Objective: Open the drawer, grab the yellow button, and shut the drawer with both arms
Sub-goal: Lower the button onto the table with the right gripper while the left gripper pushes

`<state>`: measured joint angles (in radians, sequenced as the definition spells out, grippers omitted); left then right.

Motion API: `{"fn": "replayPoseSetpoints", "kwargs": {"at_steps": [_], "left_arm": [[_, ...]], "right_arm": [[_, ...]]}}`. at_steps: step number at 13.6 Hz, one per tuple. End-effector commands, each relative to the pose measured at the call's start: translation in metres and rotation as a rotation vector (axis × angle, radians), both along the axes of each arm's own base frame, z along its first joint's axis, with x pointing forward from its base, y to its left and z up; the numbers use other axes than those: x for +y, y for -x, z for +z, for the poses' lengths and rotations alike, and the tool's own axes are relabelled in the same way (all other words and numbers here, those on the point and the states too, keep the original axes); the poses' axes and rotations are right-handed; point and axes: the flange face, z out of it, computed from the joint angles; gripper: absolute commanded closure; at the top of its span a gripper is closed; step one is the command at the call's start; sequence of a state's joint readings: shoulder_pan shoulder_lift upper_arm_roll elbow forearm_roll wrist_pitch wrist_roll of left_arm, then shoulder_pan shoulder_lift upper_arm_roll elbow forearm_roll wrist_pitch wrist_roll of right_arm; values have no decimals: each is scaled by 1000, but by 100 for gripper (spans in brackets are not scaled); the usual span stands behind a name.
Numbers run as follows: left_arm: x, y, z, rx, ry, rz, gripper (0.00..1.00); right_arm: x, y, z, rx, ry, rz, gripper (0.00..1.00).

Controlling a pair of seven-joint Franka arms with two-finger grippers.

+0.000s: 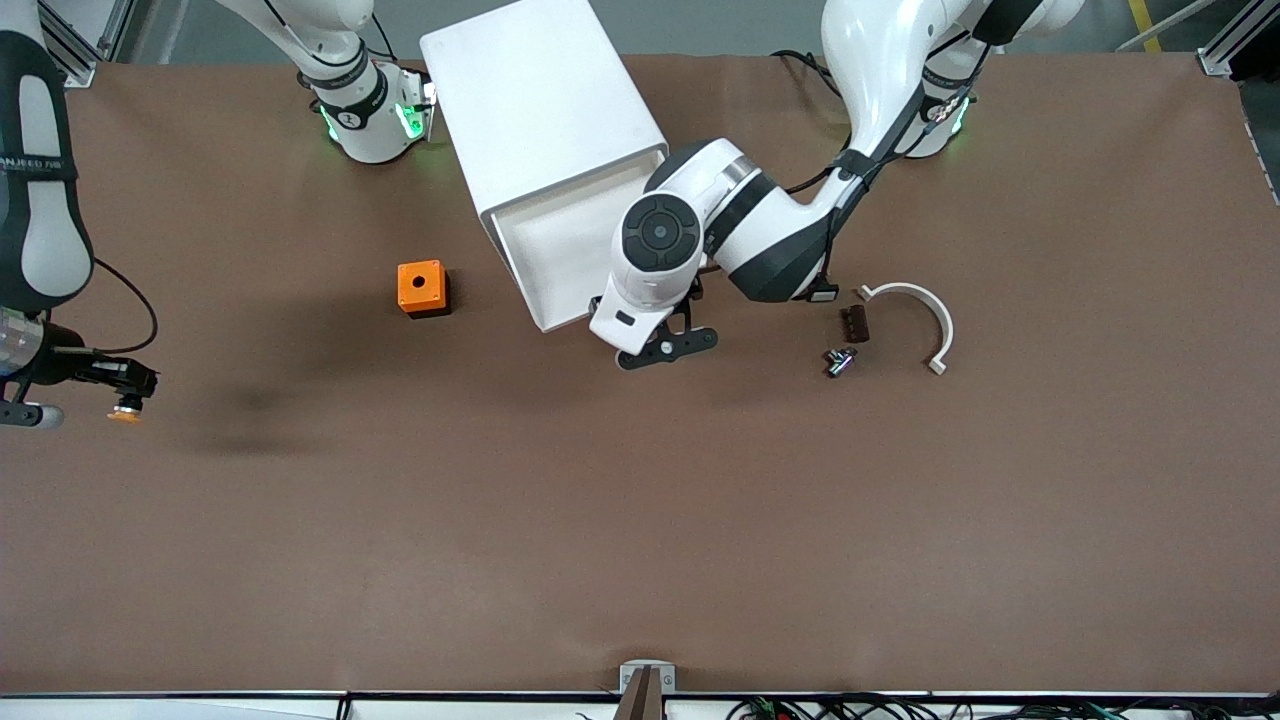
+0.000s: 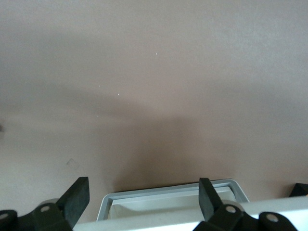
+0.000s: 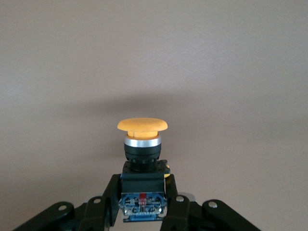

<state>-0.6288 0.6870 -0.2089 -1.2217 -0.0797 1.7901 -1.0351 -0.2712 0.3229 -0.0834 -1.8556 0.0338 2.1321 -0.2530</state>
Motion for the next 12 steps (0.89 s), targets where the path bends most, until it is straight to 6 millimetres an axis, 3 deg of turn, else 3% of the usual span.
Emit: {"fn": "replayPoseSetpoints", "kwargs": {"at_steps": [1,6,12], "left_arm": [[-15,14,2,-6,9,-24,0],[-26,26,3,2,18,-40,0],[-39,40,6,102,101,-4,0]], "right_arm": [[-14,-4,-31,-14,22,9,100],[-37,-6,-108,-35,40,-39,100],[-44,-5,-146,-55,49,-68,100]]}}
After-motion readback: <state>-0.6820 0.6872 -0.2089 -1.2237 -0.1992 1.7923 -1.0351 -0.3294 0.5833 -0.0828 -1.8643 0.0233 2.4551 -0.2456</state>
